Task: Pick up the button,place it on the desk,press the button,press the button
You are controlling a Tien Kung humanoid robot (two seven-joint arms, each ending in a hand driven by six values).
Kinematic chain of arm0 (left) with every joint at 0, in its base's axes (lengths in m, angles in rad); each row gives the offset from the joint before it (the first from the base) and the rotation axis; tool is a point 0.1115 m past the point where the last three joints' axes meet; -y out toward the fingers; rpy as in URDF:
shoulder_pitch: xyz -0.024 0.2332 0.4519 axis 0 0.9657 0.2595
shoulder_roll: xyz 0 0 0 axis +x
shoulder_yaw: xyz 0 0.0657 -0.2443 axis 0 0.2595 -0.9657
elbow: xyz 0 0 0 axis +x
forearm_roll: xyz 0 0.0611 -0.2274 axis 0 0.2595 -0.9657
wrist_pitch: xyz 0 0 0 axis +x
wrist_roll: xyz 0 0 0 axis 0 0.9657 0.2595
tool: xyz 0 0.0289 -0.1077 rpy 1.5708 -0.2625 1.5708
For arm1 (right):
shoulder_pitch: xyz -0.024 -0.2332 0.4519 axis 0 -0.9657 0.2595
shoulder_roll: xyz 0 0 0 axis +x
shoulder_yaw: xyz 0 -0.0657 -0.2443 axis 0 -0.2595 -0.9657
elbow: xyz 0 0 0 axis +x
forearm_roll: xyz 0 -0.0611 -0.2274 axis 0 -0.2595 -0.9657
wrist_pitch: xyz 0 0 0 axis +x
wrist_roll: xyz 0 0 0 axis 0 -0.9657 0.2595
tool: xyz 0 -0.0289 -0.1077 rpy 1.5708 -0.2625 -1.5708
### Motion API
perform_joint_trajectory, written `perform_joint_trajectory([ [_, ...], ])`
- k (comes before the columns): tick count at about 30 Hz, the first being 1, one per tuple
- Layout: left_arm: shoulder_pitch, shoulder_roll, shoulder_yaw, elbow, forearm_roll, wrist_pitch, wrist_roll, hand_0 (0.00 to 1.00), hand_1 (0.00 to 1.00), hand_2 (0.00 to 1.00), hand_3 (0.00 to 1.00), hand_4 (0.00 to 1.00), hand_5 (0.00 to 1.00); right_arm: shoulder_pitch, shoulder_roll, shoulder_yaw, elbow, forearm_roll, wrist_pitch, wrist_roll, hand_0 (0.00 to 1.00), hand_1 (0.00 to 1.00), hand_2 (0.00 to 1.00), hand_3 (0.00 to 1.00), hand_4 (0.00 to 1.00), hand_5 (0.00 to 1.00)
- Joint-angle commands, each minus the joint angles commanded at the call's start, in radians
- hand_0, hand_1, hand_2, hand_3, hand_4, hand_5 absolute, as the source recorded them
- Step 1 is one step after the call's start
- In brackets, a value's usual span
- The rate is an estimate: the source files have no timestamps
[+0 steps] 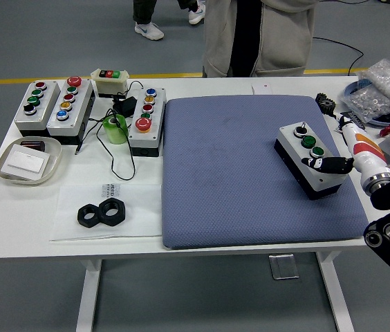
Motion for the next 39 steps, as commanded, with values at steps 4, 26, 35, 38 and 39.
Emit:
perform_joint_trajectory([
  [4,-0.001,0.001,0.003,0.000,-0.004,-0.001,-0.001,0.746,0.829,0.873,0.831,0.636,0.998,-0.002,0.000,0.008,0.017,0.011,-0.002,-0.003,0.998,0.927,0.979,0.959,0.998,0.278],
  [26,-0.006,0.002,0.007,0.000,-0.016,0.000,-0.003,0.740,0.828,0.874,0.832,0.639,0.998,0.062,0.093,-0.027,-0.126,-0.024,0.057,-0.068,0.998,0.920,0.979,0.949,0.998,0.312],
  [35,-0.006,0.003,0.008,0.000,-0.019,-0.001,-0.004,0.737,0.827,0.875,0.833,0.640,0.998,0.115,0.120,-0.017,-0.177,-0.056,0.122,-0.111,0.980,0.871,0.921,0.910,0.998,0.306],
  [38,-0.007,0.004,0.010,0.000,-0.021,-0.001,-0.005,0.737,0.827,0.875,0.833,0.640,0.998,0.128,0.125,-0.014,-0.193,-0.059,0.138,-0.122,0.980,0.871,0.921,0.910,0.998,0.306],
  [39,-0.007,0.004,0.011,0.000,-0.022,-0.001,-0.005,0.736,0.827,0.875,0.833,0.639,0.998,0.132,0.127,-0.013,-0.200,-0.059,0.144,-0.126,0.952,0.807,0.847,0.893,0.998,0.304],
])
